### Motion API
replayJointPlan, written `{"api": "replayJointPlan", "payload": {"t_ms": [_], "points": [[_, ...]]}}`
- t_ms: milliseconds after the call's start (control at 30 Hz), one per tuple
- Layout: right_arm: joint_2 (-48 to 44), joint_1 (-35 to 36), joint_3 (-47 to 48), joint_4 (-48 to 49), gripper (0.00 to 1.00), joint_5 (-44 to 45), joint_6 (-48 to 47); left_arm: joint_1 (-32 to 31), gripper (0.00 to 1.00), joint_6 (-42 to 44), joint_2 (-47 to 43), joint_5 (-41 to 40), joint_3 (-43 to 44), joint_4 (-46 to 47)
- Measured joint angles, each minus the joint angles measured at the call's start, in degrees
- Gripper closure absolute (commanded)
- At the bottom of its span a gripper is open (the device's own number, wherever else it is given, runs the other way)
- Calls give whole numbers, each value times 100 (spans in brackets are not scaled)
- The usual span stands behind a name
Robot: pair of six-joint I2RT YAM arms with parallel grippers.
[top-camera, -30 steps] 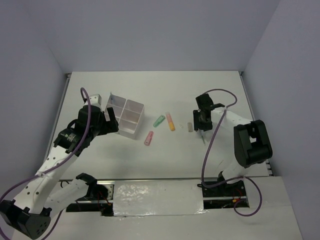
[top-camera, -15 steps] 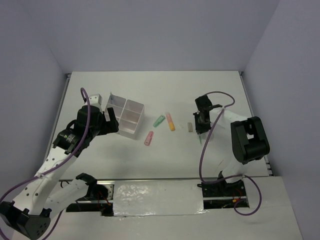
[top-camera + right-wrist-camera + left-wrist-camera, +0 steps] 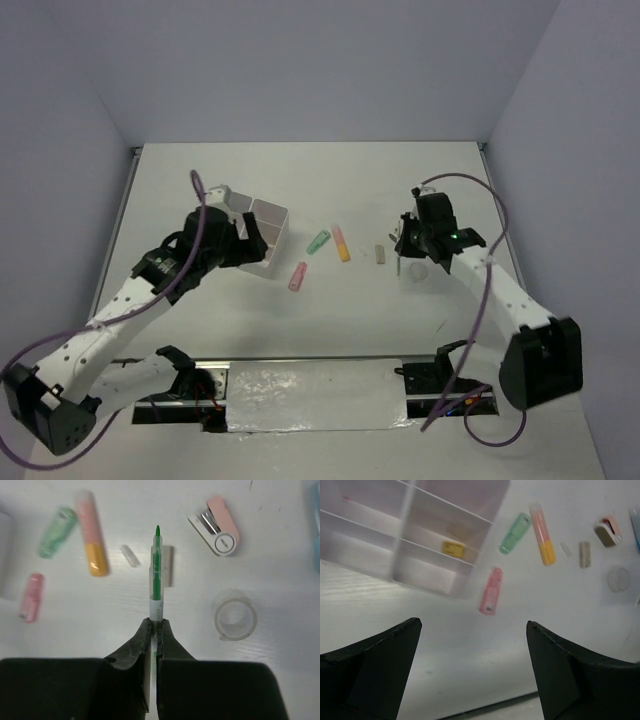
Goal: Sort the stationery into containers
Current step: Pick up the pen from the center of the board, then close the pen cap on the pen.
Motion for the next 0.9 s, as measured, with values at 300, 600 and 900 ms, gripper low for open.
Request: {"api": "replayJointPlan", "payload": {"t_ms": [300, 600, 900], "points": [[-1917, 0, -2, -426, 100, 750, 551, -2236, 15, -1425, 2483, -1086, 1462, 472], [-2944, -39, -15, -1082, 100, 1558, 859, -2457, 27, -2636, 5661, -1773, 4323, -28], [-3309, -52, -13, -1314, 100, 1537, 813, -2555, 37, -3206, 7757, -2264, 6559, -1399]]}}
